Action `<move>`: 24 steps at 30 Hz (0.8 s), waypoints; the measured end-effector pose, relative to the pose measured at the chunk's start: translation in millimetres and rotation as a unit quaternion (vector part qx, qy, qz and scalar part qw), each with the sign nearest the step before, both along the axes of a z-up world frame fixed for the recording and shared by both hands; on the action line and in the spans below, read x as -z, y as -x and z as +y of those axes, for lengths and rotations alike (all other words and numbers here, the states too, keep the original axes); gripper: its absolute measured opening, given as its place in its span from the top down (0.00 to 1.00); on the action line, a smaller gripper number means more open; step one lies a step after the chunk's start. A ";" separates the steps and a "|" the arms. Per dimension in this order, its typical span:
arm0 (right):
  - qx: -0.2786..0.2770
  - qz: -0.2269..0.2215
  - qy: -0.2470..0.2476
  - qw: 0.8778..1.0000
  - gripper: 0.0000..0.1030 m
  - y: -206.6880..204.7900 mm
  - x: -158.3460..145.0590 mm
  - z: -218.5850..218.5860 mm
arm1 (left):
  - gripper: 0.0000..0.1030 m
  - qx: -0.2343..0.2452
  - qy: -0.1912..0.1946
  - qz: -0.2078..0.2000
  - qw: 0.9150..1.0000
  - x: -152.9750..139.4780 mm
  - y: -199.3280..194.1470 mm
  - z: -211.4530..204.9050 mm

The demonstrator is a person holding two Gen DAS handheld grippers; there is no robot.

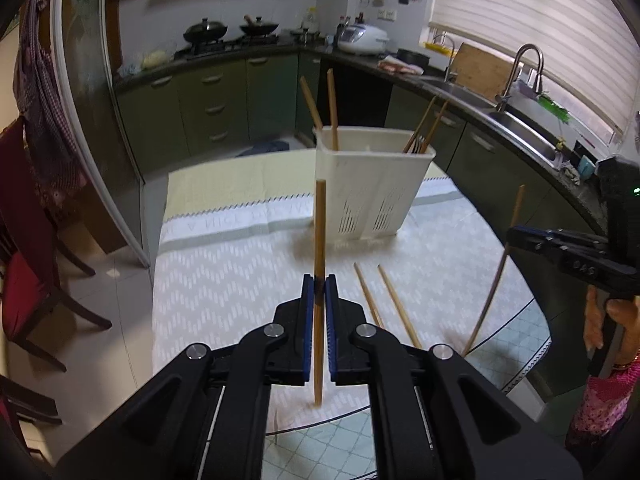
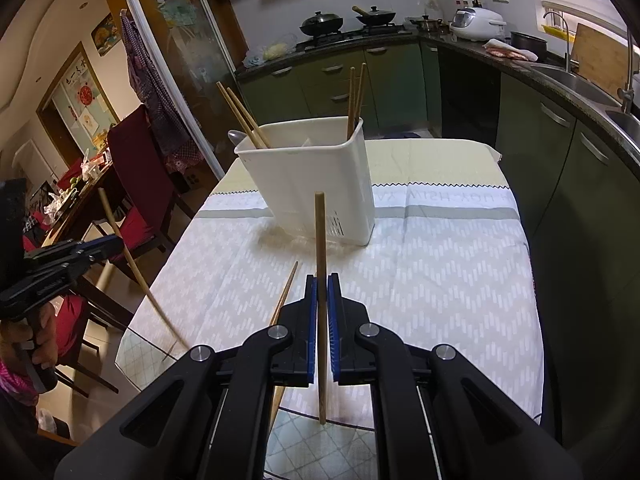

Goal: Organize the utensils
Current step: 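Carry both chopsticks over the caddy and open both grippers to drop them in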

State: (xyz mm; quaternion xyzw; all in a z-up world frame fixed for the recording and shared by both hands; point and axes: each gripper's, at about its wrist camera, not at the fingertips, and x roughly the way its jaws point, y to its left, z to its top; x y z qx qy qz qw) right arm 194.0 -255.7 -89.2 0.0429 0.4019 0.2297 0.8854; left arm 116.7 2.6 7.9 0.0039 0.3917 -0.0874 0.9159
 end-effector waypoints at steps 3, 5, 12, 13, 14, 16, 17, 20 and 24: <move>-0.002 -0.002 0.001 1.000 0.94 -0.1 -2.0 1.6 | 0.95 0.006 0.002 -0.009 1.000 -7.3 1.4 -2.4; -0.002 -0.004 0.002 1.000 0.94 -0.7 -4.4 2.3 | 0.95 0.008 0.004 -0.013 1.000 -11.0 0.5 -3.0; -0.006 -0.020 0.004 1.000 0.94 -3.7 -21.5 6.1 | 0.95 0.015 0.007 -0.019 1.000 -19.2 -12.6 -7.9; -0.009 -0.022 0.002 1.000 0.94 -4.6 -26.2 6.9 | 0.95 0.017 0.007 -0.020 1.000 -21.6 -15.1 -9.5; -0.012 -0.026 0.003 1.000 0.94 -5.4 -31.3 8.3 | 0.95 0.019 0.006 -0.022 1.000 -23.7 -16.9 -11.0; -0.016 -0.033 0.006 0.999 0.94 -6.9 -40.8 11.3 | 0.95 0.023 0.006 -0.026 0.999 -28.4 -19.5 -13.5; -0.018 -0.035 0.007 0.999 0.94 -7.4 -44.8 12.7 | 0.95 0.025 0.008 -0.026 0.999 -31.3 -20.9 -14.6; -0.026 -0.044 0.006 0.999 0.94 -12.4 -63.9 17.7 | 0.95 0.033 0.016 -0.028 0.999 -44.0 -26.3 -18.3; -0.032 -0.064 0.007 0.997 0.94 -18.7 -94.4 22.9 | 0.95 0.044 0.019 -0.046 0.998 -74.6 -32.9 -25.8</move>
